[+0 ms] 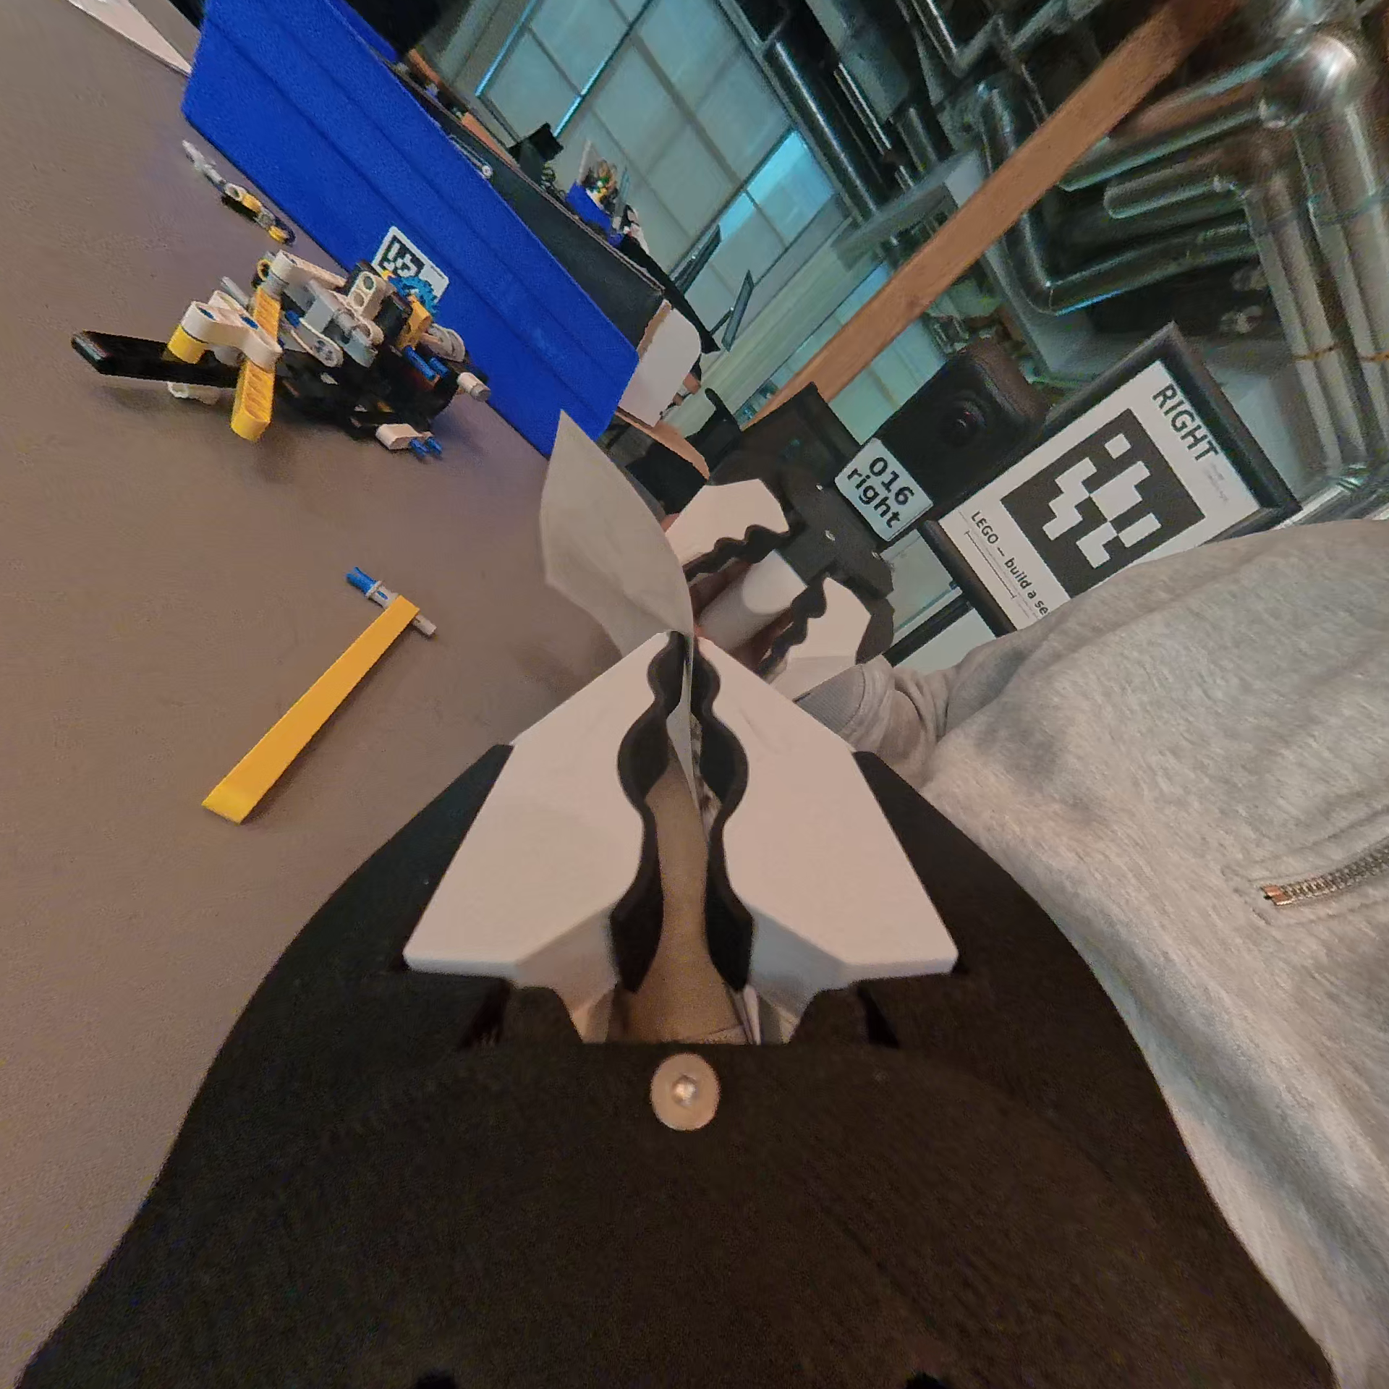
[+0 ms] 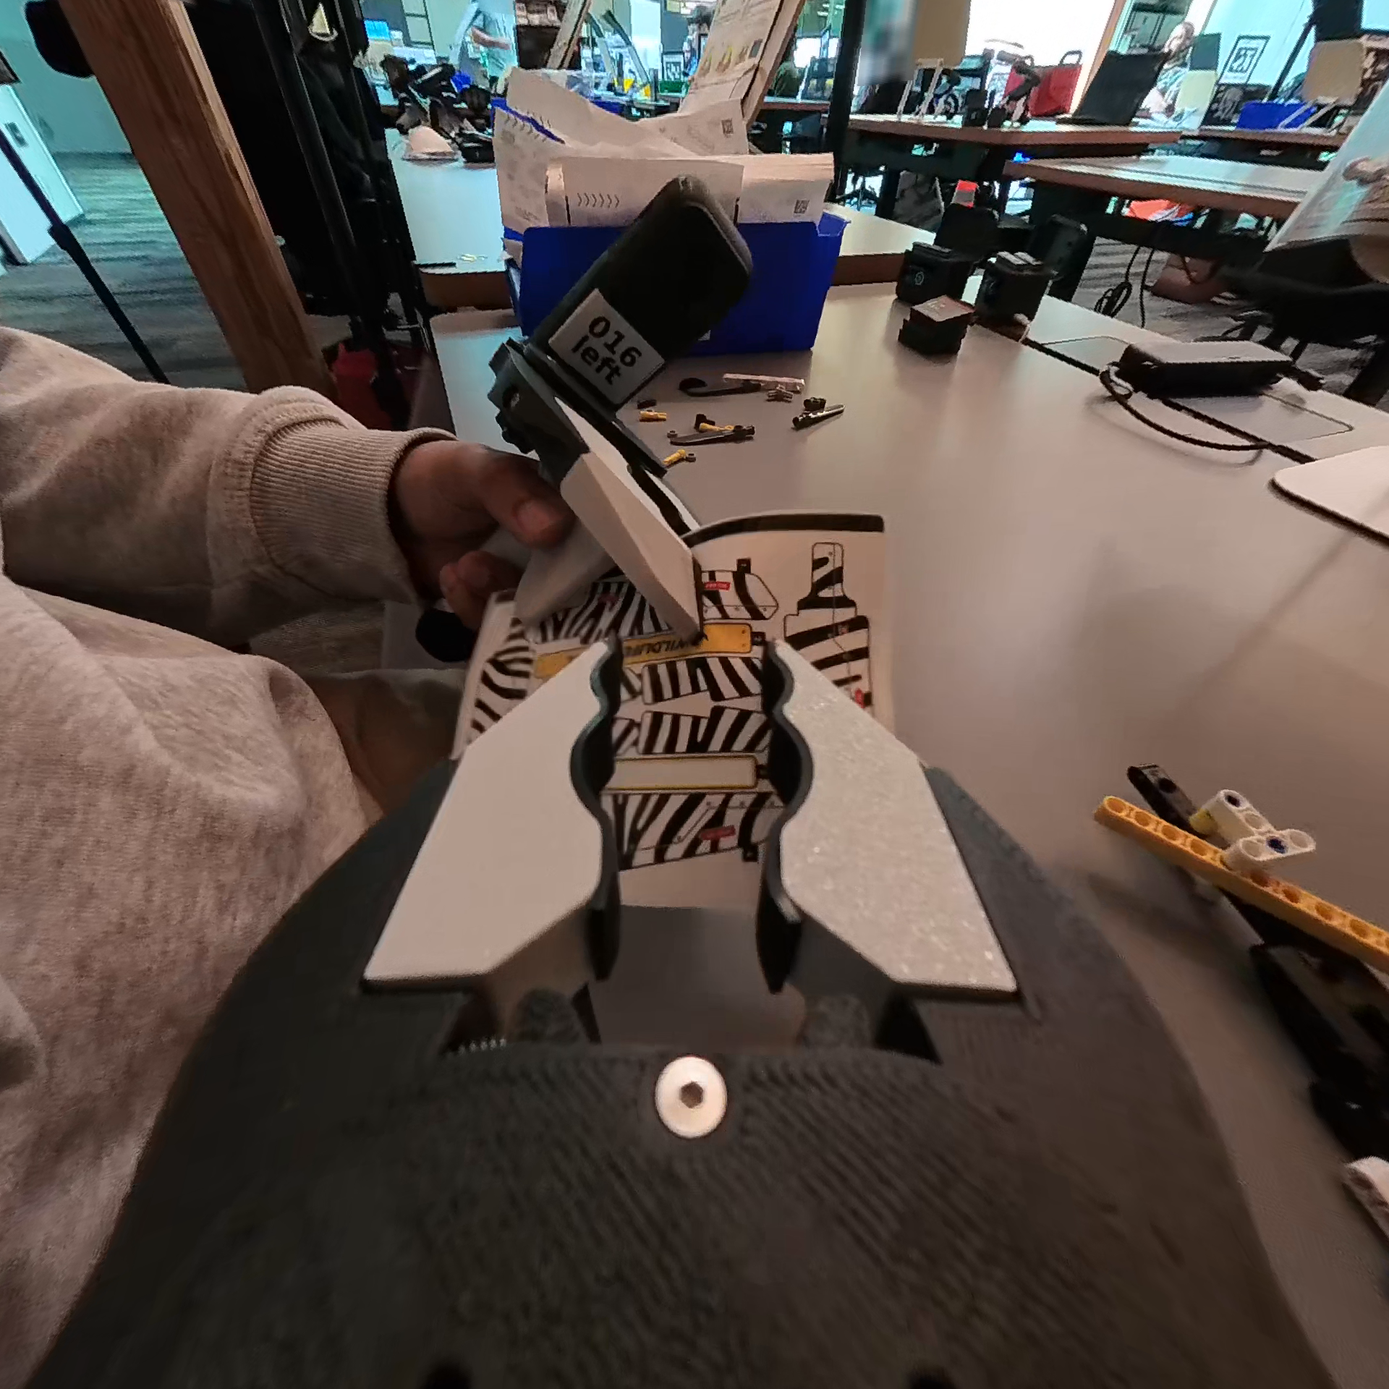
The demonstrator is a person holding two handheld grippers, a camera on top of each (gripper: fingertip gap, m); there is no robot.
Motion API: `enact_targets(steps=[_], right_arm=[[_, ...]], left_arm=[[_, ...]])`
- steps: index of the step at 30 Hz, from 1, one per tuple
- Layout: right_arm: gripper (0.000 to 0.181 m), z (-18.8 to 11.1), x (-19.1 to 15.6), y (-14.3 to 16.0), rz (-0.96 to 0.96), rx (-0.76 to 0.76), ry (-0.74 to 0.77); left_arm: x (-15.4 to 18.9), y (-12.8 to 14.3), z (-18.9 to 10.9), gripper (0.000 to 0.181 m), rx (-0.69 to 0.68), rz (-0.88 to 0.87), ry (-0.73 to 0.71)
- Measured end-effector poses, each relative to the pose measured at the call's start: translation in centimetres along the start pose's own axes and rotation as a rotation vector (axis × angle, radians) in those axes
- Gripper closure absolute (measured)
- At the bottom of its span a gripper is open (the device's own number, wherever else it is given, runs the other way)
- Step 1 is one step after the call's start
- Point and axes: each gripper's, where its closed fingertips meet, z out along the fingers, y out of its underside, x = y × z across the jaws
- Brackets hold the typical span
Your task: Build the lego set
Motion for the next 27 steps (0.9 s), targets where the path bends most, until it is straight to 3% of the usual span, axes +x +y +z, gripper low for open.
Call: enact_targets(steps=[14,21,25,27], right_arm=[[0.148,0.3,0.3,0.8,0.003,-0.024,0.016],[0.125,-0.9,3.3,-0.1,0.043,0.040,0.167],[0.106,-1.8,5.3,-0.5,0.224,0.107,0.212],[0.107,-2.2,5.7,-0.9,0.341,0.165,0.192]], left_arm=[[-0.9,-0.2,-0.1,0.181,0.014,-0.043,-0.052],[-1.1,-0.9,-0.5,0.181,0.059,-0.038,-0.056],[-0.5,-2.7,-1.3,0.181,0.174,-0.029,-0.025],[0.1,-3.4,-1.7,0.181,0.223,-0.039,0.015]])
